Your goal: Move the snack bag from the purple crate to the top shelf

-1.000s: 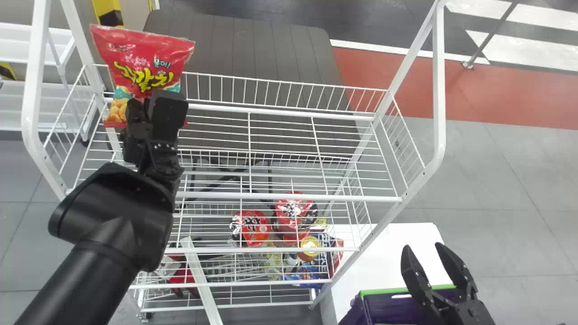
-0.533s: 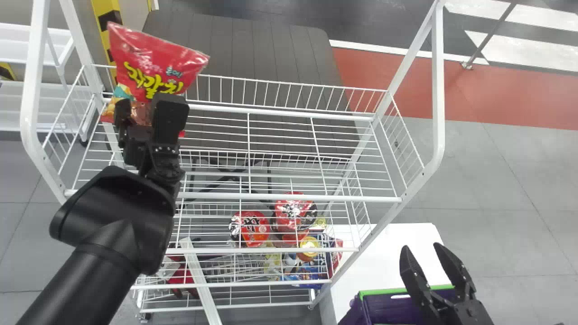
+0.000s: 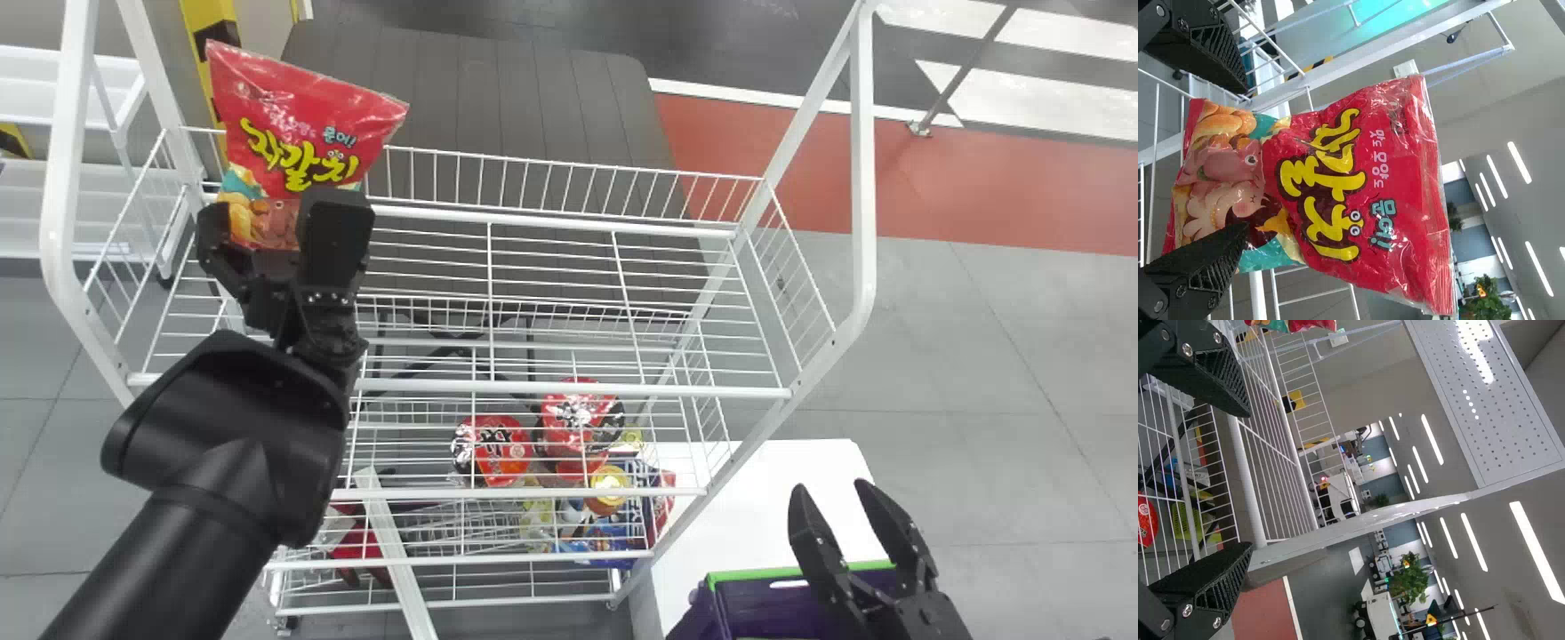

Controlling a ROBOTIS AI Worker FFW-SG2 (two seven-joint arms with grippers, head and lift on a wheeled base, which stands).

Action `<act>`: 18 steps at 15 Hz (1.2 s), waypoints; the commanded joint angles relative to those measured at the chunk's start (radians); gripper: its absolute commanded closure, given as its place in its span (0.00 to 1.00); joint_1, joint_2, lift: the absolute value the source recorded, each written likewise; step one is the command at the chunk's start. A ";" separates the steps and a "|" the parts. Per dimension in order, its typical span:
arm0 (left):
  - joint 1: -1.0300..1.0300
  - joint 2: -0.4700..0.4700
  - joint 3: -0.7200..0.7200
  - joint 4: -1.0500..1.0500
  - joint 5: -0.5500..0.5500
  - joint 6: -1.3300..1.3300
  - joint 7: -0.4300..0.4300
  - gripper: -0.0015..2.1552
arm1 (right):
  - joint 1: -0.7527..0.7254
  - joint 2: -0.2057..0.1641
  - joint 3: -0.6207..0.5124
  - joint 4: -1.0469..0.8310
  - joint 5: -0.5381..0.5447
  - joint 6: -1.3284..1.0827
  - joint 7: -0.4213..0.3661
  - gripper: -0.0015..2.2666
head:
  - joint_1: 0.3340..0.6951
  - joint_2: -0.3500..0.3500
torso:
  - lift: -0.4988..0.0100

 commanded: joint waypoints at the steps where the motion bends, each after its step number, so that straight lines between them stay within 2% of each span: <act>1: 0.032 -0.004 -0.011 -0.037 -0.007 0.003 -0.001 0.05 | -0.003 0.000 -0.002 0.003 0.000 0.000 0.000 0.06 | 1.00 0.19 | 0.98; 4: 0.090 -0.004 -0.026 -0.144 -0.018 0.052 -0.013 0.05 | -0.004 0.000 -0.002 0.004 0.000 0.000 0.000 0.06 | 1.00 0.17 | 0.98; 10: 0.285 -0.004 -0.050 -0.446 -0.119 0.135 -0.068 0.05 | -0.004 0.000 -0.012 0.003 -0.002 0.000 0.000 0.06 | 1.00 0.09 | 0.98; 13: 0.383 0.003 -0.050 -0.588 -0.113 0.147 -0.107 0.05 | -0.004 -0.002 -0.013 0.001 -0.020 0.009 0.011 0.06 | 1.00 0.06 | 0.98; 15: 0.422 0.040 -0.041 -0.647 -0.100 0.172 -0.127 0.05 | -0.006 -0.002 -0.015 -0.006 -0.029 0.037 0.014 0.06 | 1.00 0.03 | 0.98; 18: 0.472 0.074 0.037 -0.686 -0.062 0.160 -0.223 0.04 | -0.001 0.000 -0.013 -0.037 -0.048 0.086 0.043 0.06 | 1.00 0.04 | 0.98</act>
